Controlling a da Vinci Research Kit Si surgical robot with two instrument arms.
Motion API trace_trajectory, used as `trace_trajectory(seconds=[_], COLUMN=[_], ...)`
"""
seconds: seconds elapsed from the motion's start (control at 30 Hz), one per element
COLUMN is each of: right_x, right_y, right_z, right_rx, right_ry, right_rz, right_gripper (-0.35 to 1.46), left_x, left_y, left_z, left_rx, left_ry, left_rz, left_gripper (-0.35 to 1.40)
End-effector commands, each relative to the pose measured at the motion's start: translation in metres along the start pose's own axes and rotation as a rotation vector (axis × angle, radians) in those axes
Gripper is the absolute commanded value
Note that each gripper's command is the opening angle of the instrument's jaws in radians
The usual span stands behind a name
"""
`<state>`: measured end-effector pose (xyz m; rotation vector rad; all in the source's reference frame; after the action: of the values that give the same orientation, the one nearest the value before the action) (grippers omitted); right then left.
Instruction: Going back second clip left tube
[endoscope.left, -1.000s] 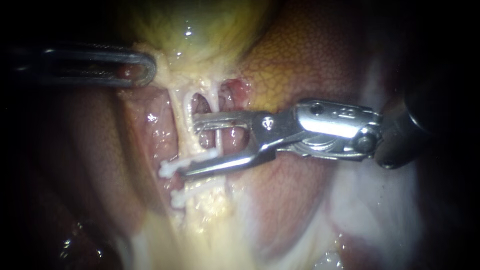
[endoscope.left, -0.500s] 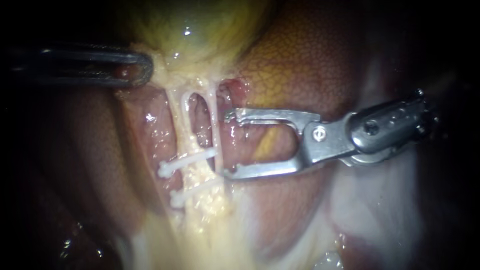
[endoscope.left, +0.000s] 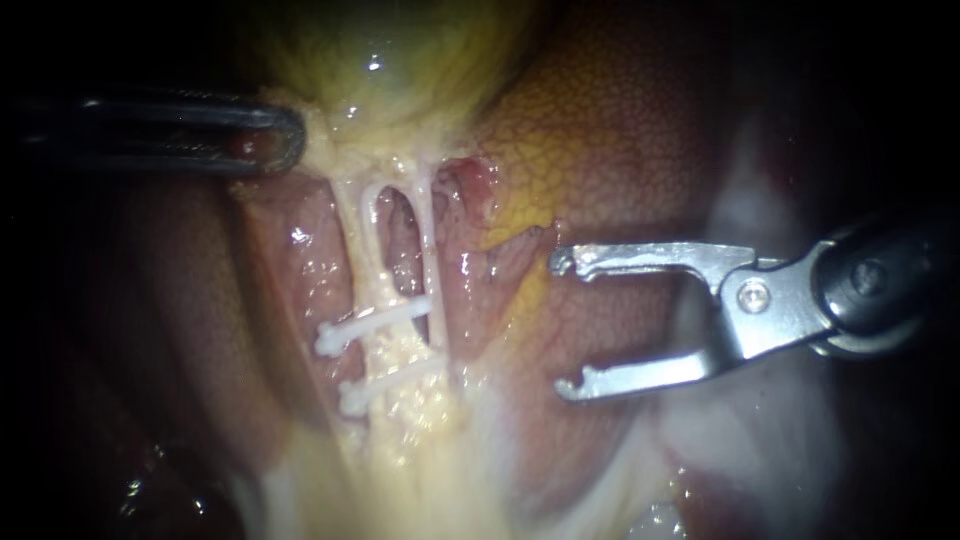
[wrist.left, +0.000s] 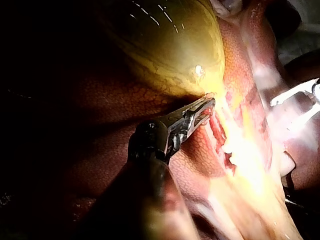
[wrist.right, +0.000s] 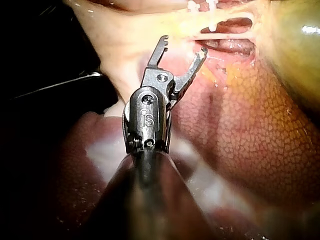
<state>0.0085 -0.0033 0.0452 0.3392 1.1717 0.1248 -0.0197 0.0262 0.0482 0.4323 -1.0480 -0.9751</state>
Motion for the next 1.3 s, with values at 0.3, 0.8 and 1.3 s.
trace_trajectory(seconds=[0.3,0.8,1.3], right_x=[0.0000,0.0001,0.0000], right_y=[0.0003,0.0006,0.0005], right_z=[0.0000,-0.0003,-0.0005], right_rx=[-0.016,-0.030,-0.028], right_ry=[-0.035,-0.119,-0.119], right_rz=[0.002,0.018,0.011], right_gripper=[0.46,0.48,0.48], left_x=[0.0002,0.0008,0.0033], left_y=[0.0000,0.0001,0.0011], left_z=[0.0002,0.0012,0.0061], left_rx=[-0.001,-0.006,-0.001], left_ry=[-0.001,-0.004,0.025], left_rz=[0.001,0.004,0.020], left_gripper=[-0.35,-0.35,-0.35])
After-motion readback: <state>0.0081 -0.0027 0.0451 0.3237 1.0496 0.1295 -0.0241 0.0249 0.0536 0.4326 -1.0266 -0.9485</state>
